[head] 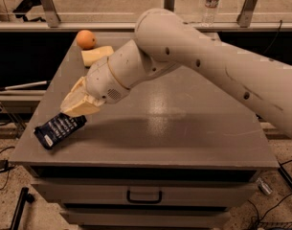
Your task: Pick rxbar blueberry
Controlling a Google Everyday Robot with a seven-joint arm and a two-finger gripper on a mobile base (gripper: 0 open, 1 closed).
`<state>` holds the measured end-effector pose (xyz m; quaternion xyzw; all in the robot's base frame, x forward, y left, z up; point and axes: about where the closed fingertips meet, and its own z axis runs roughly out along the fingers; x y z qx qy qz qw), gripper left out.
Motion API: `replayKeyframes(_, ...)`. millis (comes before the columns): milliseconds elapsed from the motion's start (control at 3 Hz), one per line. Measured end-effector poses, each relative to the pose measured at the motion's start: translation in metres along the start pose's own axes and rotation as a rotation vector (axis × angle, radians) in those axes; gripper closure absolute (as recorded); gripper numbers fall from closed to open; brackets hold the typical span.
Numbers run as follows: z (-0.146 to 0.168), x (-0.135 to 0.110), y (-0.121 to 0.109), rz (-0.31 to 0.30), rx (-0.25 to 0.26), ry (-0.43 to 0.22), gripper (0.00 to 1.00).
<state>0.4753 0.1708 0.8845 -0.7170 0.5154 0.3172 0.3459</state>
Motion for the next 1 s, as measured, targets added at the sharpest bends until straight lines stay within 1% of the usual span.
replayKeyframes(333, -0.009, -0.004, 0.0, 0.0, 0.026, 0.011, 1.0)
replayKeyframes(667, -0.032, -0.024, -0.008, -0.018, 0.078, 0.001, 1.0)
replayKeyframes(1000, -0.032, -0.024, -0.008, -0.019, 0.078, 0.001, 1.0)
